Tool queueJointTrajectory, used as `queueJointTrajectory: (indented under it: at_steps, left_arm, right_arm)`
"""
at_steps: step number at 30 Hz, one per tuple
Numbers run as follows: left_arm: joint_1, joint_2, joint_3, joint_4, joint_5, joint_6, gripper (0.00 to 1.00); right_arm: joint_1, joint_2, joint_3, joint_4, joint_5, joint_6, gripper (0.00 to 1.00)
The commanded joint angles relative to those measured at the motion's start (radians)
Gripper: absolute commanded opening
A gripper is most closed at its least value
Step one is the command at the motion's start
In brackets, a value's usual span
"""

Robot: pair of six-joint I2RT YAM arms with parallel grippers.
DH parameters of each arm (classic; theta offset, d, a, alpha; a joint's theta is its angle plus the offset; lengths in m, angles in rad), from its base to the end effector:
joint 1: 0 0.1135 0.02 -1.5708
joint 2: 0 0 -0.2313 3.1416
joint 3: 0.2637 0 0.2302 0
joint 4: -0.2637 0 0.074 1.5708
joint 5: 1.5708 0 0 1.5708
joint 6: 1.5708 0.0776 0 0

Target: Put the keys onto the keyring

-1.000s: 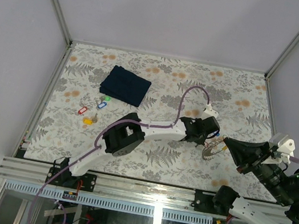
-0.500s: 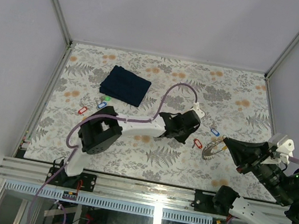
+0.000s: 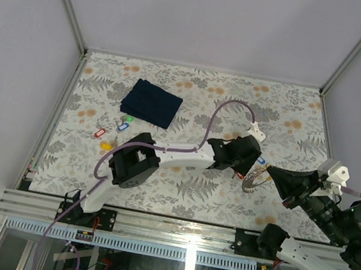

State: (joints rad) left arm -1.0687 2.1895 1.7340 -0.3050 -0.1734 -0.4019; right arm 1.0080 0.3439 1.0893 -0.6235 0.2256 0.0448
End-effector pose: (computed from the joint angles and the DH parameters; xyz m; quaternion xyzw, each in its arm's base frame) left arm 0.2471 -0.4223 0.1543 0.2674 0.8763 -0.2044 0.3446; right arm 0.0538 0.0528 0.4045 -0.2303 0.6227 0.3094 0.6808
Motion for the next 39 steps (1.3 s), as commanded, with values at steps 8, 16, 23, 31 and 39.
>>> queueJointTrajectory:
  at_steps: [8, 16, 23, 31, 39]
  left_arm:
    - [-0.020, 0.130, 0.150, -0.083, -0.168, -0.083, 0.42]
    - [-0.020, 0.146, 0.159, -0.098, -0.198, -0.106, 0.35]
    - [-0.019, 0.159, 0.164, -0.091, -0.172, -0.107, 0.28]
    - [-0.019, 0.169, 0.158, -0.088, -0.150, -0.118, 0.24]
    - [-0.019, 0.173, 0.158, -0.088, -0.155, -0.111, 0.11]
  right_arm:
    - [0.006, 0.013, 0.002, 0.056, 0.013, 0.001, 0.03]
    - [0.005, 0.013, -0.002, 0.060, 0.006, 0.002, 0.03]
    - [0.004, 0.012, -0.005, 0.061, 0.006, 0.003, 0.03]
    - [0.004, 0.010, -0.005, 0.058, 0.006, 0.005, 0.03]
    - [0.004, 0.012, -0.006, 0.059, 0.007, 0.003, 0.03]
